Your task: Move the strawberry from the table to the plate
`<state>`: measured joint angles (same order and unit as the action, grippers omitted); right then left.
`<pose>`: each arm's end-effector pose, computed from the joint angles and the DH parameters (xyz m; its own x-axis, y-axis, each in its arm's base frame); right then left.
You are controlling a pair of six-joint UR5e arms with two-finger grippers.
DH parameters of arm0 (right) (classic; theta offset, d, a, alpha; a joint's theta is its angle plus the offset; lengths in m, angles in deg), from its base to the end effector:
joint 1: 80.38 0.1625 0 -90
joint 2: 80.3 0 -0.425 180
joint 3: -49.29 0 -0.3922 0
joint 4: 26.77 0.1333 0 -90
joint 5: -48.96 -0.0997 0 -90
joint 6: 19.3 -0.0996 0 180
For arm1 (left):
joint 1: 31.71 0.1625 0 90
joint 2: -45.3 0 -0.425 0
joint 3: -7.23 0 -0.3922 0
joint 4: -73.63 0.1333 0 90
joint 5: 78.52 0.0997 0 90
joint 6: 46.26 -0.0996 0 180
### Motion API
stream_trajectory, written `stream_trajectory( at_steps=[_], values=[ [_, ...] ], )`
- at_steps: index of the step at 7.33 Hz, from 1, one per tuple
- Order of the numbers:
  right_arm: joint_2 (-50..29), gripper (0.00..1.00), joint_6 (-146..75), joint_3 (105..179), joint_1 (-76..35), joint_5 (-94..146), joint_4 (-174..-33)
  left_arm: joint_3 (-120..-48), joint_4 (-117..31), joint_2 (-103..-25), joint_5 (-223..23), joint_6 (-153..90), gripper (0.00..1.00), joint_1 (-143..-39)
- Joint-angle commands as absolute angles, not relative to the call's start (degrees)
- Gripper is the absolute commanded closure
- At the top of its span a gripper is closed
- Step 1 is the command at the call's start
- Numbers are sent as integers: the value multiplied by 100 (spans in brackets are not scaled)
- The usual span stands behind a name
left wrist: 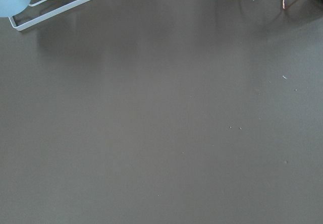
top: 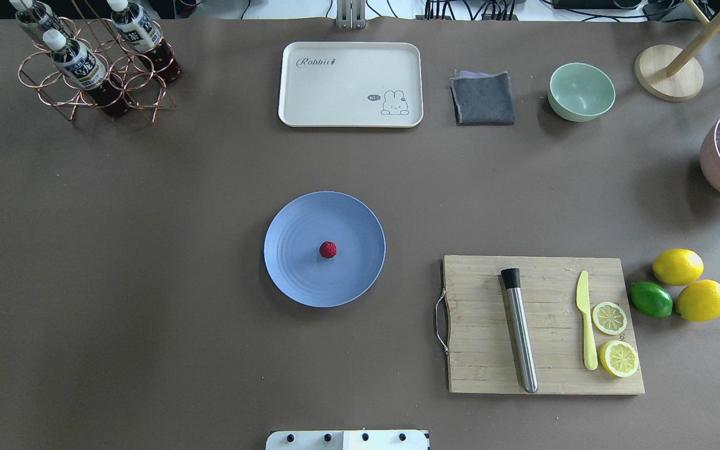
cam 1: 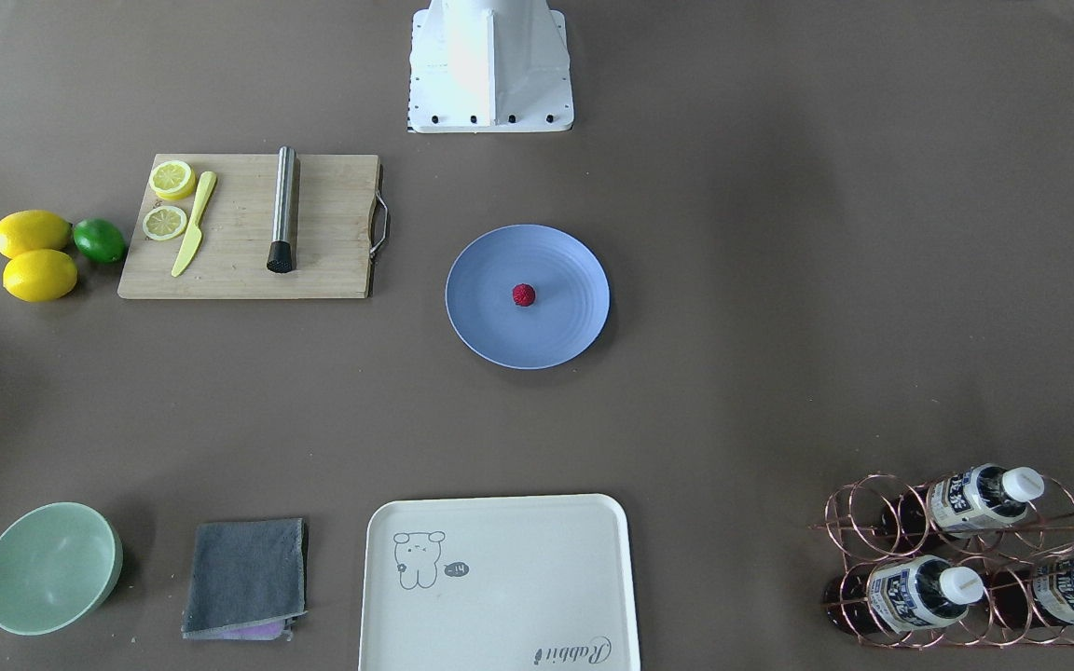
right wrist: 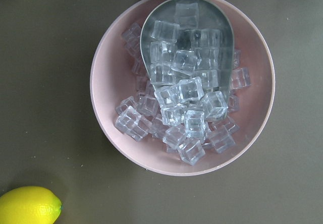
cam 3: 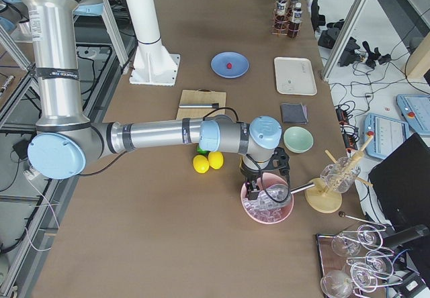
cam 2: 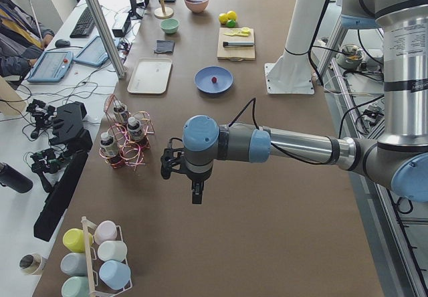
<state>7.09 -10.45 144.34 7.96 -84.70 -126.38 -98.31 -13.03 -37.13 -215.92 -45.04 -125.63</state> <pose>0.0499 -0.5069 0.6102 0.7108 -0.1512 0.6870 0.1400 0.9875 0.0725 -0.0897 -0.4321 0.5886 0.6777 -0.0082 -0.7352 0.0826 0.9945 0.0651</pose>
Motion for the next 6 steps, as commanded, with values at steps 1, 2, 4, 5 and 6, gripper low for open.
stream_trajectory(
  at_steps=[1,2,4,5,6],
  values=[
    [724,0,-1096,14482,778,-8524,-12600,-9780,-1443,-3697,-21571,-4486,3,-12583],
    [706,0,-1052,14474,778,-8499,-12592,-9719,-1435,-3722,-21571,-4503,3,-12575],
    [689,0,-1113,14465,778,-8490,-12591,-9745,-1382,-3731,-21589,-4477,3,-12566],
    [697,0,-1070,14422,778,-8464,-12583,-9667,-1417,-3740,-21632,-4416,3,-12557],
    [602,0,-1113,14430,778,-8455,-12583,-9727,-1374,-3723,-21633,-4406,3,-12557]
  ],
)
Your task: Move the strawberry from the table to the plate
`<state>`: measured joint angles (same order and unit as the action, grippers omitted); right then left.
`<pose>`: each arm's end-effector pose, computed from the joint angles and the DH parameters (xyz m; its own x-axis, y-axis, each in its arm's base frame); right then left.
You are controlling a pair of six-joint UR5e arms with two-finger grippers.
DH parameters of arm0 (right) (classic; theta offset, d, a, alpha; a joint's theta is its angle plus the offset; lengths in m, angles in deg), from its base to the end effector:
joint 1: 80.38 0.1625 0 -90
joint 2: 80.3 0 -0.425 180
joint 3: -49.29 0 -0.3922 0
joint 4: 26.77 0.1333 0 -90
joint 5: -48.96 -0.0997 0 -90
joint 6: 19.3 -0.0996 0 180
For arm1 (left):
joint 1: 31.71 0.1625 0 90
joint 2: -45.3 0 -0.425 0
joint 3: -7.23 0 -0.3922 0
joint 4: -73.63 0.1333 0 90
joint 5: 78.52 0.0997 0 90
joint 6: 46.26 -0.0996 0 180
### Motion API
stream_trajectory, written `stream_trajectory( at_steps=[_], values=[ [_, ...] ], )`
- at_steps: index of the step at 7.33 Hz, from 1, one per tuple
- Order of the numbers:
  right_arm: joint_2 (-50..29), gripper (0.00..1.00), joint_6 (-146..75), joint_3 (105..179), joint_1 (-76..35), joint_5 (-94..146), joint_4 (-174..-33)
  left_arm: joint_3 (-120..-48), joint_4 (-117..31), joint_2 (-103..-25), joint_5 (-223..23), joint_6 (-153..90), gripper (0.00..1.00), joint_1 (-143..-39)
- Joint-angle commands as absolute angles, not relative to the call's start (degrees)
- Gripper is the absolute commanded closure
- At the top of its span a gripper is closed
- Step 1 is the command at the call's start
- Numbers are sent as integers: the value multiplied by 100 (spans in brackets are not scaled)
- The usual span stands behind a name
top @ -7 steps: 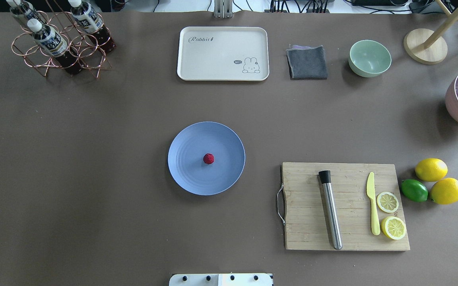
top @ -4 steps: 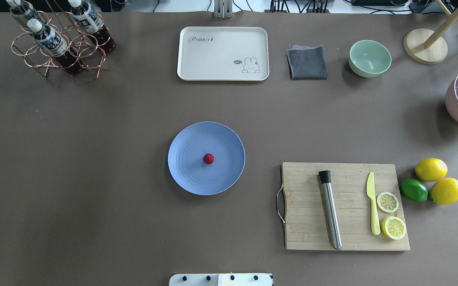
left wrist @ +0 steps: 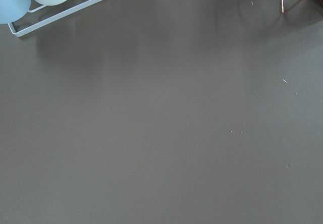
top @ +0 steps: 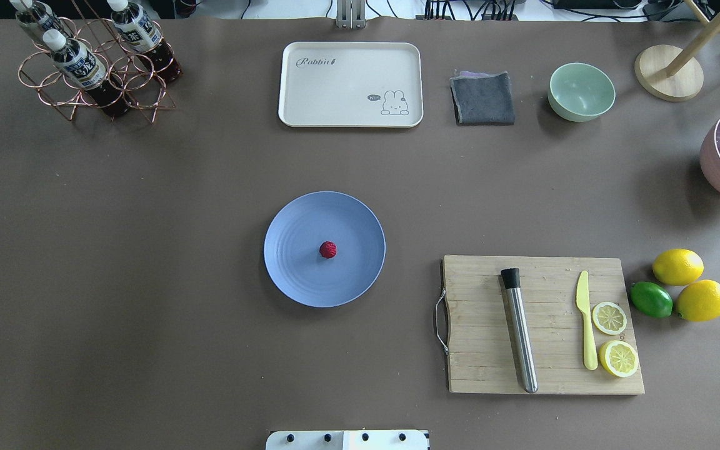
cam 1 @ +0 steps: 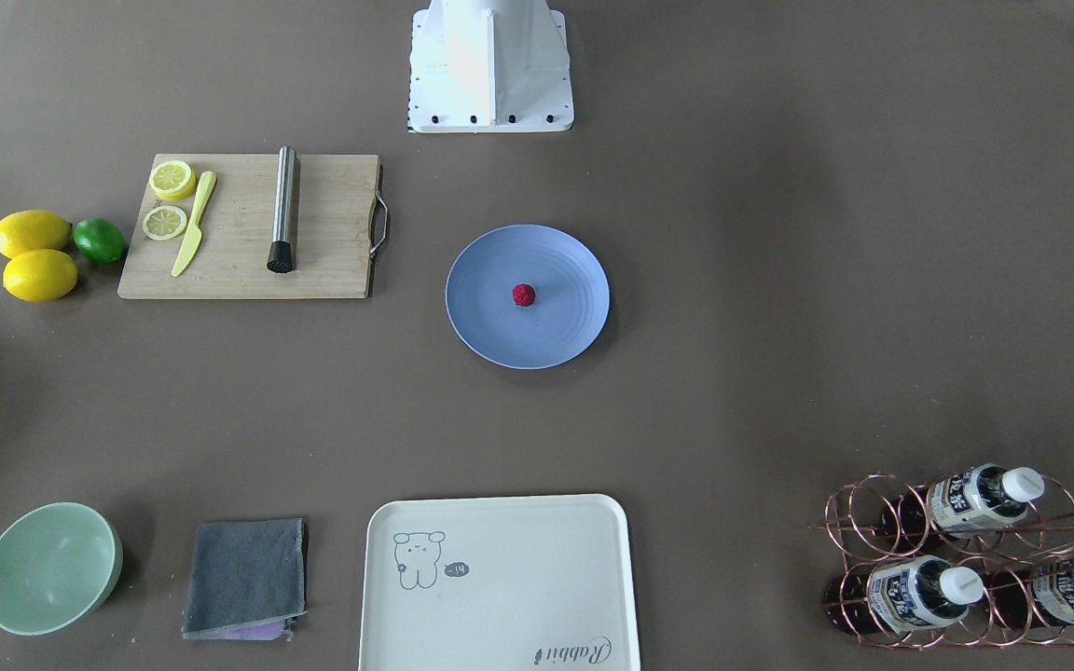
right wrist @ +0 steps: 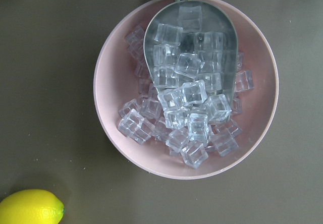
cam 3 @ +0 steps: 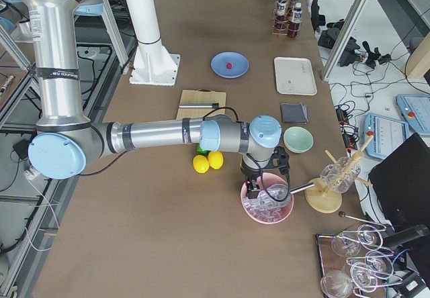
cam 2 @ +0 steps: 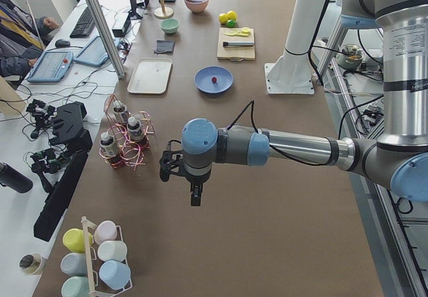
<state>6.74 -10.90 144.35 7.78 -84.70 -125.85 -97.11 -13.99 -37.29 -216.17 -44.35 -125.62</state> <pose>0.0482 -0.5105 0.6061 0.7110 -0.1563 0.6856 0.1374 0.9871 0.0825 -0.0895 -0.4341 0.5956 0.6734 -0.0206 -0.7389 0.0905 0.9944 0.0547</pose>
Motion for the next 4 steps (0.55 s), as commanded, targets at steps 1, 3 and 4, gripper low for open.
stream_trajectory(
  at_steps=[1,3,4],
  values=[
    [566,0,-1122,14447,778,-8446,-12583,-9727,-1365,-3723,-21624,-4389,3,-12557],
    [574,0,-1131,14518,778,-8463,-12583,-9736,-1347,-3731,-21598,-4301,3,-12549],
    [513,0,-1131,14509,778,-8455,-12583,-9736,-1356,-3732,-21572,-4292,3,-12549]
  ],
)
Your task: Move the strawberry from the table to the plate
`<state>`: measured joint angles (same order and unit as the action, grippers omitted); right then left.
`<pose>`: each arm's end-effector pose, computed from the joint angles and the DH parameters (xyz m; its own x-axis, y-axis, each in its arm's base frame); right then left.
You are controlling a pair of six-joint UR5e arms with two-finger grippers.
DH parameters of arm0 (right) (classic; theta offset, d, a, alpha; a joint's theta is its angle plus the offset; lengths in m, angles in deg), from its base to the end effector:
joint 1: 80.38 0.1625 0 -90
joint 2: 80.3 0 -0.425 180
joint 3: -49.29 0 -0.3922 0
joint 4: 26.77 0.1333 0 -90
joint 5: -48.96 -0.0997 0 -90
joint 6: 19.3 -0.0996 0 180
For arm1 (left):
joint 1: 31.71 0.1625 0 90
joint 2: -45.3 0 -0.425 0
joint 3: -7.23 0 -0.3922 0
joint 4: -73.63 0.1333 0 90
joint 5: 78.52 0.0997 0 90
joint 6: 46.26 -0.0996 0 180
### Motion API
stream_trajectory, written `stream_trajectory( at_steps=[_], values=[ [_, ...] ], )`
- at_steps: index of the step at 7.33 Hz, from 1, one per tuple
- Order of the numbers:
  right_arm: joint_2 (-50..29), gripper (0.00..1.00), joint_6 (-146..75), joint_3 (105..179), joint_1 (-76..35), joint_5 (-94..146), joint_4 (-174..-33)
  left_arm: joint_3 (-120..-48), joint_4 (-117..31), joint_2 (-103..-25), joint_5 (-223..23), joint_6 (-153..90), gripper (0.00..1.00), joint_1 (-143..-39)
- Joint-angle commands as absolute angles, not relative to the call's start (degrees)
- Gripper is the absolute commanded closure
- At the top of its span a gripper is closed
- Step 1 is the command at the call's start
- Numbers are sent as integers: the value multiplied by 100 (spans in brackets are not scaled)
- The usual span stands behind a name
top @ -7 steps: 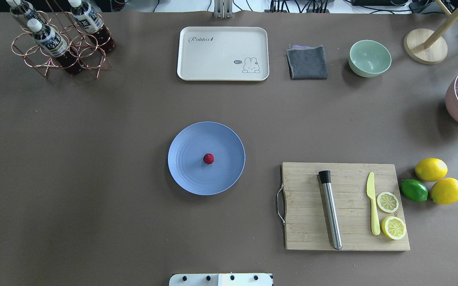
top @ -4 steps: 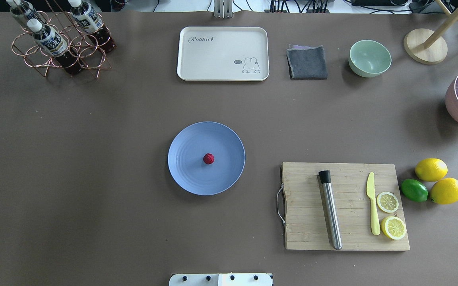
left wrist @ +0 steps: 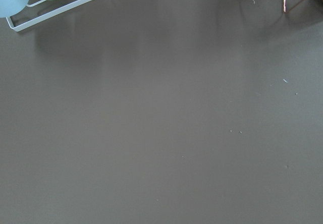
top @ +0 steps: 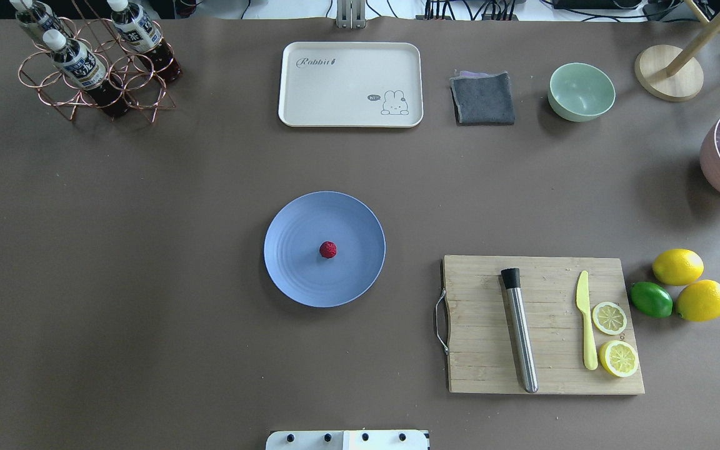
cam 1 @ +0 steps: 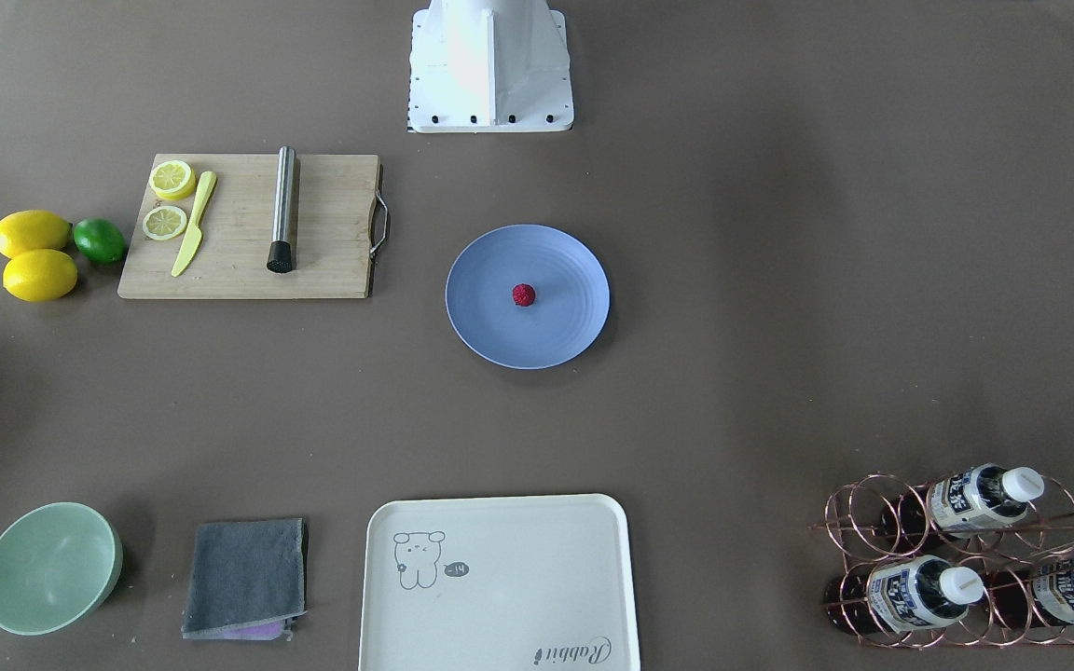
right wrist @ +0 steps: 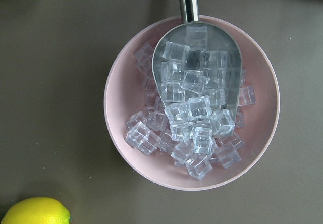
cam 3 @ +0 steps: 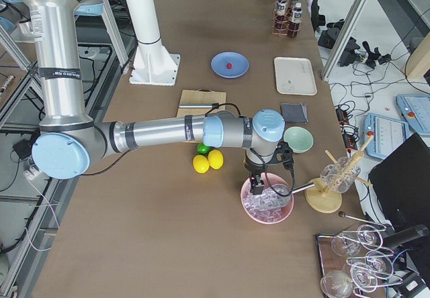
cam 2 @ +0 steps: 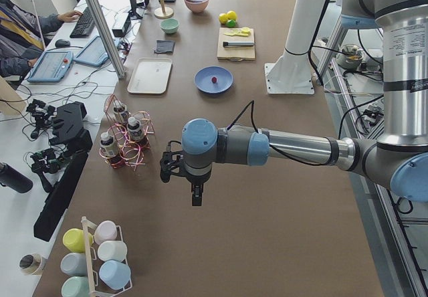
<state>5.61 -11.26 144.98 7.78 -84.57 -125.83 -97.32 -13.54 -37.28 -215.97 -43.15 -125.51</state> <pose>0.0481 -0.5192 0.5907 0.7128 -0.1714 0.6802 0.1331 0.9851 0.1088 -0.0889 -0.4338 0.5949 0.6738 -0.0437 -0.7376 0.1028 0.9941 0.0350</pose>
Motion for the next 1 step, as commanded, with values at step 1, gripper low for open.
stream_trajectory(
  at_steps=[1],
  values=[
    [495,0,-1139,14500,778,-8446,-12591,-9710,-1364,-3749,-21563,-4301,3,-12531]
  ],
)
